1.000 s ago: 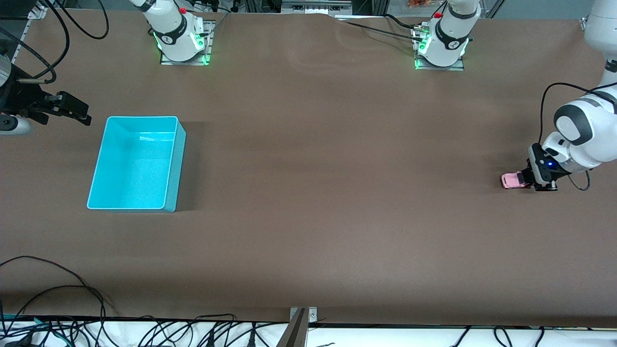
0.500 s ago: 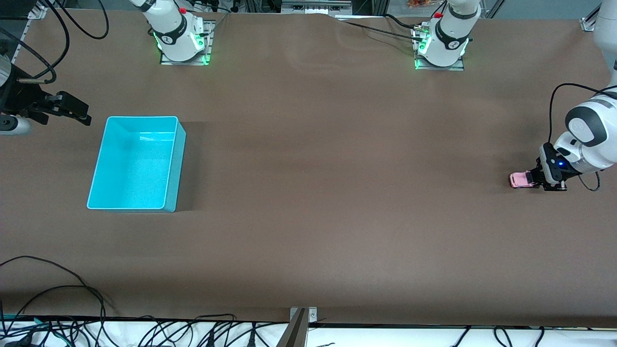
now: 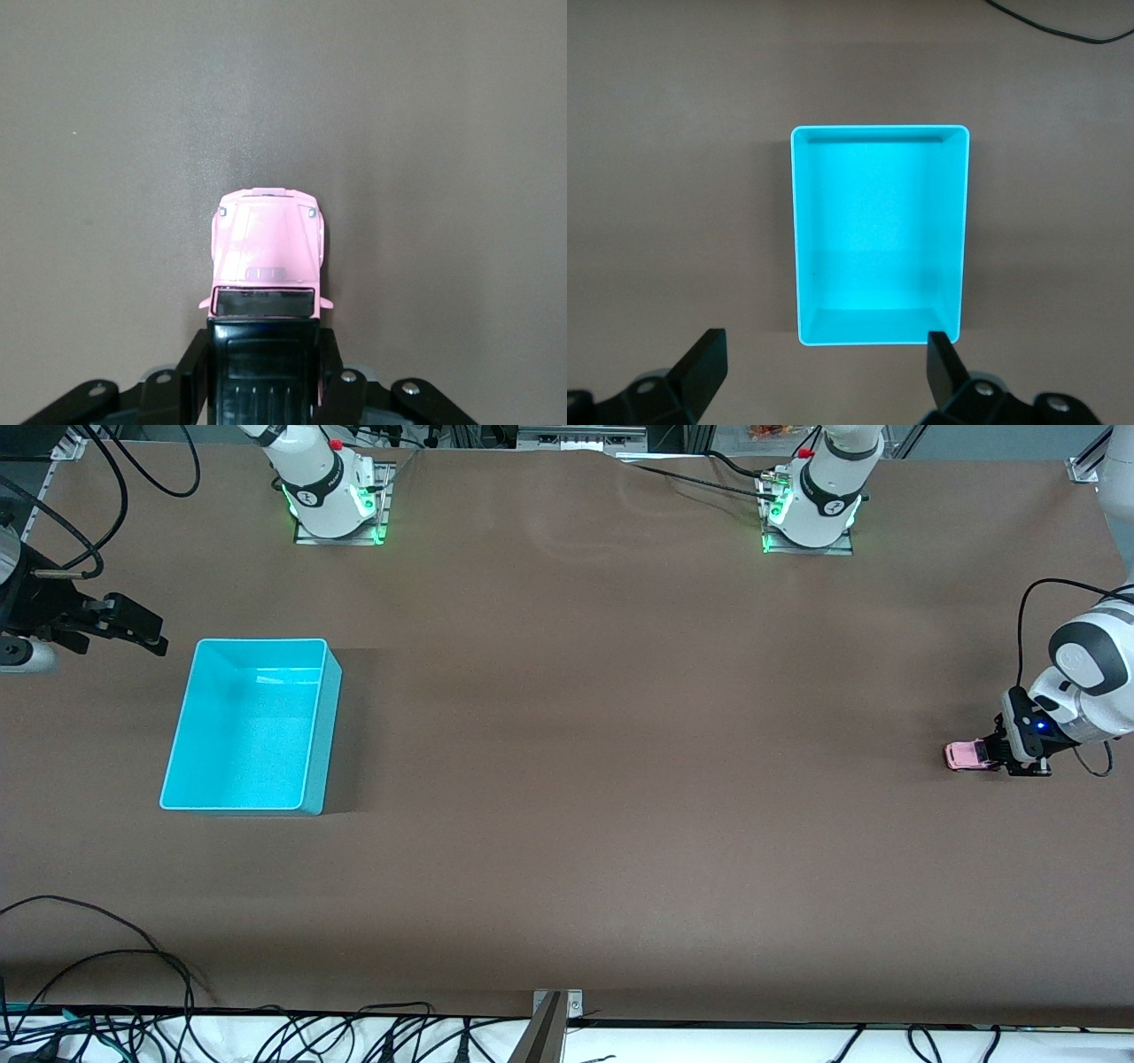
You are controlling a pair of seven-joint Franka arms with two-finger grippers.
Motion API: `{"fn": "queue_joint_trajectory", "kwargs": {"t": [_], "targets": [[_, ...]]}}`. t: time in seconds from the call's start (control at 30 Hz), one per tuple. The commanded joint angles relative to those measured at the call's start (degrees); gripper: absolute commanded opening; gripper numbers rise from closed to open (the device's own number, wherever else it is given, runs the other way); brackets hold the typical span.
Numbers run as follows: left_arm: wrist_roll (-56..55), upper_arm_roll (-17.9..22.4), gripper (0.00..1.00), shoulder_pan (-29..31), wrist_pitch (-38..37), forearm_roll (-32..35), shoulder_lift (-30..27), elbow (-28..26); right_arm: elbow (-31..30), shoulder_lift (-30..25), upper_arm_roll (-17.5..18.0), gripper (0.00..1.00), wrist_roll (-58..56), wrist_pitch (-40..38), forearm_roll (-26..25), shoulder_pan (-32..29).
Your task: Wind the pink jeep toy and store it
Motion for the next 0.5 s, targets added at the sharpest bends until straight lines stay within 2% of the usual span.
{"fn": "queue_joint_trajectory", "kwargs": {"t": [0.0, 0.2, 0.3, 0.33, 0.47], "targets": [[3.21, 0.07, 0.08, 0.46, 1.31, -1.11, 7.67, 3.16, 1.32, 0.56, 0.37, 1.00, 0.40, -0.30, -0.21, -0.43], [3.12, 0.07, 0.08, 0.46, 0.96, -1.11, 7.67, 3.69, 1.40, 0.56, 0.37, 1.00, 0.40, -0.30, -0.21, -0.43], [3.12, 0.07, 0.12, 0.46, 0.78, -1.11, 7.41, 3.69, 1.32, 0.56, 0.37, 1.00, 0.40, -0.30, -0.21, -0.43], [3.03, 0.07, 0.58, 0.46, 0.78, -1.20, 7.32, 3.69, 1.32, 0.56, 0.37, 1.00, 0.40, -0.30, -0.21, -0.43], [3.03, -0.02, 0.90, 0.46, 0.43, -1.20, 7.14, 4.39, 1.32, 0.56, 0.37, 1.00, 0.40, -0.30, -0.21, -0.43]]}}
